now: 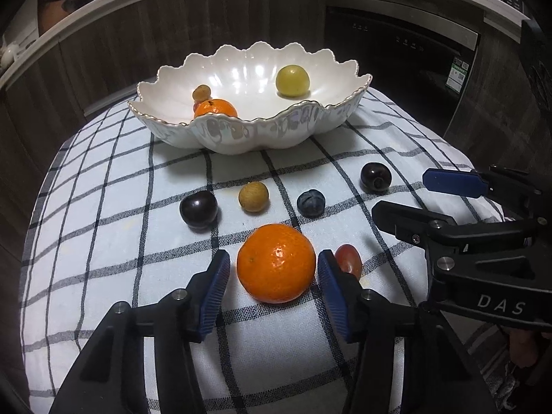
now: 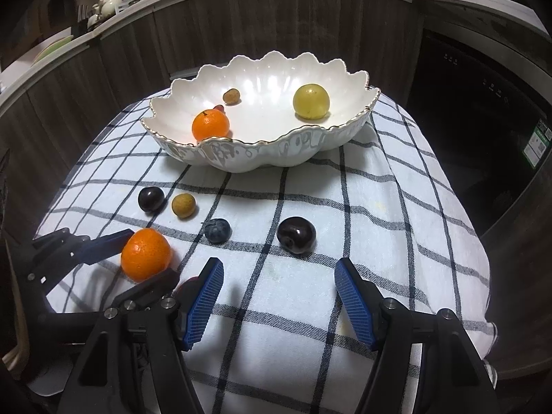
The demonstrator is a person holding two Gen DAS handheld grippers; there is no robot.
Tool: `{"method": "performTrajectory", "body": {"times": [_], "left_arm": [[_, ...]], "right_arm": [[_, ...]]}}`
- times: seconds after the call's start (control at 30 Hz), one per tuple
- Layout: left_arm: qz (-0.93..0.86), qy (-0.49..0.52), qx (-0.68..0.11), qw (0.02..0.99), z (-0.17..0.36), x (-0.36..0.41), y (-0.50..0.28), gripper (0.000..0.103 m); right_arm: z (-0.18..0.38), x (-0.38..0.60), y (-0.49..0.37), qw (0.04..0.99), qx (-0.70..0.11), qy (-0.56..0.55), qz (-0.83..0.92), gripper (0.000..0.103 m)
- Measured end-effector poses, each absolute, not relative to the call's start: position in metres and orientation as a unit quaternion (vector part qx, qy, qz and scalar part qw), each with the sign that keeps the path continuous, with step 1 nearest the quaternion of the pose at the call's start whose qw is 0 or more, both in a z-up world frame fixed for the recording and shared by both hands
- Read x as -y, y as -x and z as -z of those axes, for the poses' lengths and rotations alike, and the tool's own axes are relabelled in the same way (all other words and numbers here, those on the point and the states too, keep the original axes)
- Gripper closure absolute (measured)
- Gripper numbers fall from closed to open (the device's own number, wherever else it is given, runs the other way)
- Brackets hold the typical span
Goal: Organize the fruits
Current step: 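Close the left tool on the mandarin while the right tool grips the red date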
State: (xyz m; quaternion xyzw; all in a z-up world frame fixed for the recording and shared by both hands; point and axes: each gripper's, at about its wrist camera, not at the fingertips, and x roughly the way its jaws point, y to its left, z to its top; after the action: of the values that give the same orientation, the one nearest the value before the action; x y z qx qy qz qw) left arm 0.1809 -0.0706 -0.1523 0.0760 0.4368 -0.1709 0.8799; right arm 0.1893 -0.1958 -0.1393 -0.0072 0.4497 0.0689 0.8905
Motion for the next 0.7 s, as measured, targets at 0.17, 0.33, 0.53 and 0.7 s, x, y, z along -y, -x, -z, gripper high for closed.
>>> {"method": "performTrajectory", "body": {"times": [0.17,0.33,0.53,0.7], "left_arm": [[0.171,-0.074,-0.437,0.88,0.152,0.069,-0.179,0.06],[0.159,-0.072,-0.438,0.882,0.15,0.062,-0.17,0.061],[0.139,-0.07,-0.442,0.884,0.15,0.05,-0.162,0.061],[0.133,-0.074,-0.439,0.885,0.151,0.046,-0.157,0.061]], "right_arm": [[0.139,0.193,-0.188,0.891,-0.448,0.007,-0.076,0.035],[0.14,0.185,-0.185,0.887,-0.45,0.009,-0.101,0.035],[0.142,0.171,-0.182,0.883,-0.452,0.018,-0.127,0.036],[0.146,0.159,-0.184,0.876,-0.459,0.025,-0.145,0.045]]}}
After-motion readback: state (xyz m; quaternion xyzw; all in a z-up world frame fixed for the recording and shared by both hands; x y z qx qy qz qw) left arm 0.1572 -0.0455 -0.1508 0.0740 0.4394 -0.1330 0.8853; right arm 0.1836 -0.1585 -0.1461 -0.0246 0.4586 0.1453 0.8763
